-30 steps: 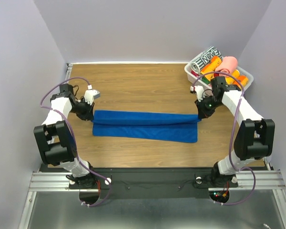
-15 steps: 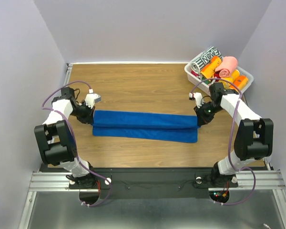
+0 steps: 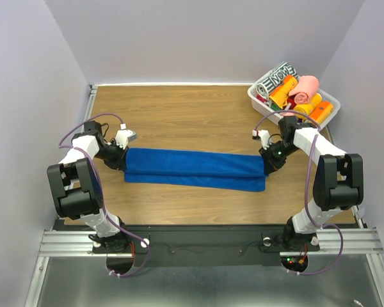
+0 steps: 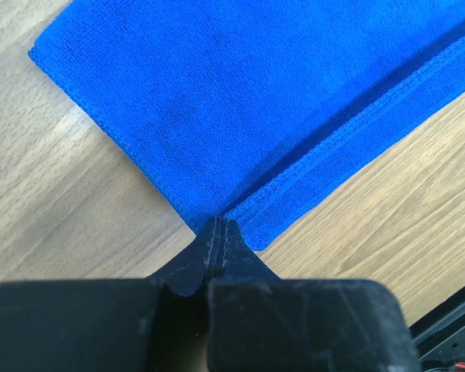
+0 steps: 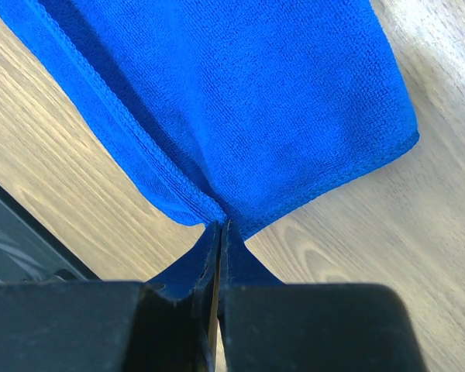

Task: Roll the towels
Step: Fold the towel

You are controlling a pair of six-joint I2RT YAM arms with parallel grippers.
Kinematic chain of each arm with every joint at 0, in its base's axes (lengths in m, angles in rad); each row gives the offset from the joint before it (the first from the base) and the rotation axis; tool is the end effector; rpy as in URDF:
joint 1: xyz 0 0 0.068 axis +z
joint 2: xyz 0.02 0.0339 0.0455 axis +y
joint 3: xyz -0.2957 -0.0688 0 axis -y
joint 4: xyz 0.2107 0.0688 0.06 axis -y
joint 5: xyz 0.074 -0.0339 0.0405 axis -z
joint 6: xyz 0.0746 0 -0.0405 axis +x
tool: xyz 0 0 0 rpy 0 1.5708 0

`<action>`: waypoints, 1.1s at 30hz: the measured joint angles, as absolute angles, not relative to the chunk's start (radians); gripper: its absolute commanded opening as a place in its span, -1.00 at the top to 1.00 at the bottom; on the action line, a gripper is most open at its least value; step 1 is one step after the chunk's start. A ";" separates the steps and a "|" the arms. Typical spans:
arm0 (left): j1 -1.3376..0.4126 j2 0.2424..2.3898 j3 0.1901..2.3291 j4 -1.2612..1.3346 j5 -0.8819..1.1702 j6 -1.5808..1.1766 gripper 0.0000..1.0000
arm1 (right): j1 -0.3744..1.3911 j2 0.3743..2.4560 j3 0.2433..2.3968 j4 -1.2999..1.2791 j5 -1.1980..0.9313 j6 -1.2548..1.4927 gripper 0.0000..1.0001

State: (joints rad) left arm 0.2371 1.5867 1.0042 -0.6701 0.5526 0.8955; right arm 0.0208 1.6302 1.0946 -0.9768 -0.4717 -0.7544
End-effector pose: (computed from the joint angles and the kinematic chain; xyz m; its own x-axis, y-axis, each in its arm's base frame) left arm 0.2781 0.0269 0.2128 -0.6086 0.5364 -0.5847 0.6954 0.7154 -0.0675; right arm 0.2568 0.0392 0.2125 -0.6964 -0.6247 -0.3532 -0.7164 0.6343 0.2906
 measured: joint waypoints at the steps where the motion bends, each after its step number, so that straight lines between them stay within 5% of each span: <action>1: 0.237 1.589 1.004 -0.670 0.553 0.895 1.00 | 0.021 1.630 1.094 -0.977 -0.472 -0.755 0.99; 33: 0.291 1.562 1.063 -0.797 0.639 0.937 1.00 | 0.021 1.538 1.095 -0.987 -0.449 -0.768 0.99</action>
State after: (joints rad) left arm 0.2913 1.5620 1.0630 -0.7967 0.6392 0.9375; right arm 0.0208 1.5375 1.0950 -0.9871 -0.4488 -0.7677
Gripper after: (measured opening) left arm 0.022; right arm 0.019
